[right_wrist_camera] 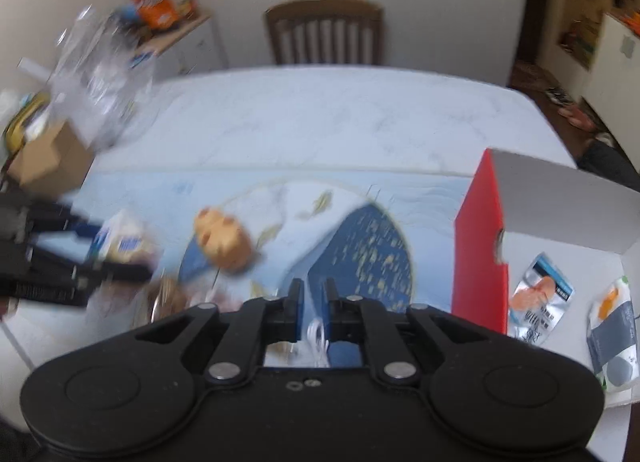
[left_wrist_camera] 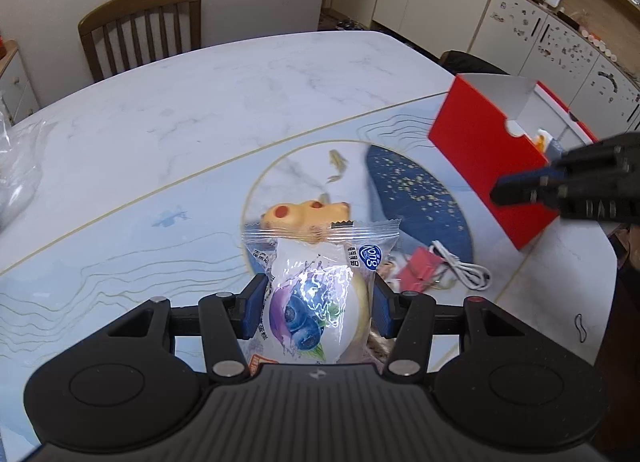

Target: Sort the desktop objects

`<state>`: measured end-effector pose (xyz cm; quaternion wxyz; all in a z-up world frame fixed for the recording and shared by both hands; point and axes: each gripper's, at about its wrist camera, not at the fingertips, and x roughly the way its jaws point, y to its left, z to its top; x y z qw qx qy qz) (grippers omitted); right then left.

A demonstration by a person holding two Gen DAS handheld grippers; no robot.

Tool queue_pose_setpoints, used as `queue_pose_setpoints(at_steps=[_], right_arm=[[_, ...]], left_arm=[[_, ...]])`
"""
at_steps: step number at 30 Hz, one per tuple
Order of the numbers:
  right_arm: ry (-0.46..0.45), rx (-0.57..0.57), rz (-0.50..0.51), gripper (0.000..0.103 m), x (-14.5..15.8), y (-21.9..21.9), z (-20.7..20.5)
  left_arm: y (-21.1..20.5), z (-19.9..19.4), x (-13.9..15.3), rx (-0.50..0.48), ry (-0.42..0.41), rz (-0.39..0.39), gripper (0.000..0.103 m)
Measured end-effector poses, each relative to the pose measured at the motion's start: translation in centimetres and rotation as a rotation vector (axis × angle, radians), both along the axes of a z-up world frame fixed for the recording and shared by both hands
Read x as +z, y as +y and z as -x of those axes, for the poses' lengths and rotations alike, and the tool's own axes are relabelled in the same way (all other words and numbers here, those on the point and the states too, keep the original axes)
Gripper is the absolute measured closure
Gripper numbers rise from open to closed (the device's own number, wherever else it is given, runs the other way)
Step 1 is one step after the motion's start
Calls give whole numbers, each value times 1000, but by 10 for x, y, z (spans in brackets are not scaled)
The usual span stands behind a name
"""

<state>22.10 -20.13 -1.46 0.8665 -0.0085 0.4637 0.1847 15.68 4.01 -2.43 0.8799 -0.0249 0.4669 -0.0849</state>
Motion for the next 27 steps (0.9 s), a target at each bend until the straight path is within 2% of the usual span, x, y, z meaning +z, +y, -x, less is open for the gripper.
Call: queue_pose_setpoints(at_steps=[2, 6, 15, 16, 18, 19, 25, 27], right_arm=[[30, 12, 24, 93, -11, 0, 5], [72, 23, 61, 79, -39, -2, 13], [128, 70, 103, 73, -77, 6, 13], [128, 77, 107, 69, -79, 8, 13], [121, 86, 118, 53, -81, 10, 13], [119, 89, 123, 52, -82, 11, 11], [108, 105, 150, 55, -85, 16, 5], [106, 110, 153, 65, -84, 17, 4]], left_arm=[[-5, 2, -1, -6, 1, 1, 51], [-11, 8, -3, -9, 9, 0, 52], [-12, 21, -10, 13, 34, -3, 52], [-11, 22, -10, 17, 35, -3, 52], [-10, 24, -11, 26, 39, -3, 52], [-9, 25, -11, 29, 40, -3, 51], [-7, 29, -13, 38, 47, -5, 52], [-8, 29, -13, 37, 47, -4, 51]])
